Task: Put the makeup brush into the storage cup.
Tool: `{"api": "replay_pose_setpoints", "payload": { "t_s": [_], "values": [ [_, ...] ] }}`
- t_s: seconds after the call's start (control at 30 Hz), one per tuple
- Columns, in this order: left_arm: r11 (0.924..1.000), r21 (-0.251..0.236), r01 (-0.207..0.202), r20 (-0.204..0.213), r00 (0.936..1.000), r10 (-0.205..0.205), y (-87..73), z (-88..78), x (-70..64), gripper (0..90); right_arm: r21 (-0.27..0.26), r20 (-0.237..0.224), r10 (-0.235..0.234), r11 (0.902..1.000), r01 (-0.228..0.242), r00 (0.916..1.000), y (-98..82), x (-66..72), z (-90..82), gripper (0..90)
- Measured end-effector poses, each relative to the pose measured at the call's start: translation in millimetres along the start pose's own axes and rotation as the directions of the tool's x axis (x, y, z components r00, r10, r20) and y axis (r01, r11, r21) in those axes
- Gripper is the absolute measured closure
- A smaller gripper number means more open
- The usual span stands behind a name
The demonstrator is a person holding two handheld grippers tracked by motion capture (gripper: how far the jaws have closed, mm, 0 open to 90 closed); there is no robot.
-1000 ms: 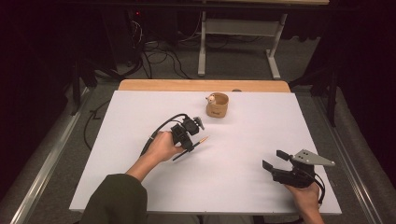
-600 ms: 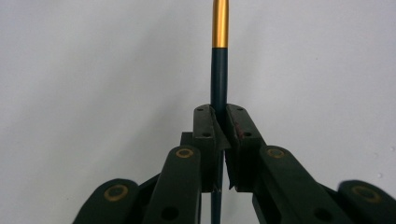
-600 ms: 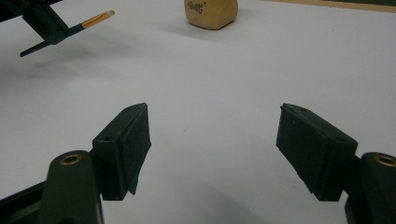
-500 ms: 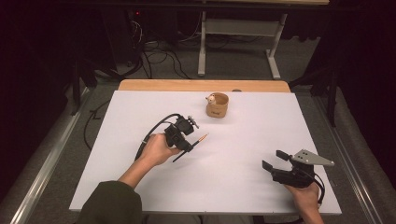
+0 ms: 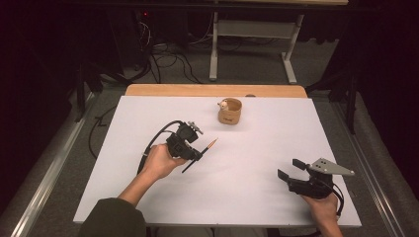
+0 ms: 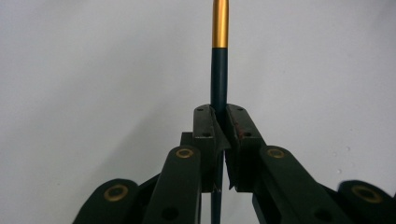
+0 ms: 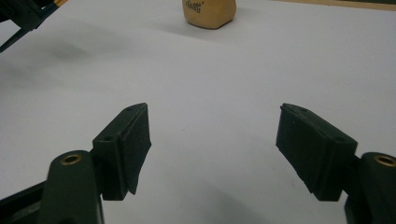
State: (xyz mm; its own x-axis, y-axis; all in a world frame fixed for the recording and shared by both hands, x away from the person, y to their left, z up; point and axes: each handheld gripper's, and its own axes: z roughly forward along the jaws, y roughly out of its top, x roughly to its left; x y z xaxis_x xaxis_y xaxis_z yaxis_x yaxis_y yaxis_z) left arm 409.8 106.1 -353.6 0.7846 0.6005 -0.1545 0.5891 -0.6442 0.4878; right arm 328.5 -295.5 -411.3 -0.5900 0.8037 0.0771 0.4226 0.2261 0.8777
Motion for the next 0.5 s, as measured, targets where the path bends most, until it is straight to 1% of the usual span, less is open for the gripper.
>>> {"api": "replay_pose_setpoints", "payload": {
  "t_s": [0.07,0.1,0.2,0.27,0.33,0.5],
  "values": [
    [1.0,-0.009,-0.004,0.0,1.0,0.004,-1.5,-2.1,-1.7,83.3,0.003,0.002,0.002,1.0,-0.002,1.0,0.1,0.3,0.2,27.9],
    [0.9997,-0.023,-0.005,0.008,1.0,0.005,-3.3,-5.1,-3.4,83.3,0.002,0.003,0.001,1.0,-0.001,1.0,0.5,1.0,0.3,27.9],
    [0.9994,-0.033,-0.007,0.016,0.9998,0.007,-5.2,-7.7,-4.9,83.3,0.005,0.003,-0.003,1.0,0.003,1.0,0.3,0.9,0.7,27.9],
    [0.999,-0.044,-0.006,0.021,0.9997,0.007,-7.1,-9.3,-6.0,83.3,0.008,0.003,0.0,1.0,0.0,1.0,-0.3,0.2,0.5,27.9],
    [0.9981,-0.061,0.0,0.027,0.9996,0.001,-10.8,-11.0,-7.8,83.3,0.001,0.002,0.006,1.0,-0.006,1.0,-0.1,0.5,-0.4,28.0],
    [0.9968,-0.079,0.004,0.03,0.9996,-0.002,-16.6,-14.5,-10.4,83.3,0.002,0.003,0.0,1.0,0.0,1.0,0.5,1.4,0.1,28.0]
  ]
}}
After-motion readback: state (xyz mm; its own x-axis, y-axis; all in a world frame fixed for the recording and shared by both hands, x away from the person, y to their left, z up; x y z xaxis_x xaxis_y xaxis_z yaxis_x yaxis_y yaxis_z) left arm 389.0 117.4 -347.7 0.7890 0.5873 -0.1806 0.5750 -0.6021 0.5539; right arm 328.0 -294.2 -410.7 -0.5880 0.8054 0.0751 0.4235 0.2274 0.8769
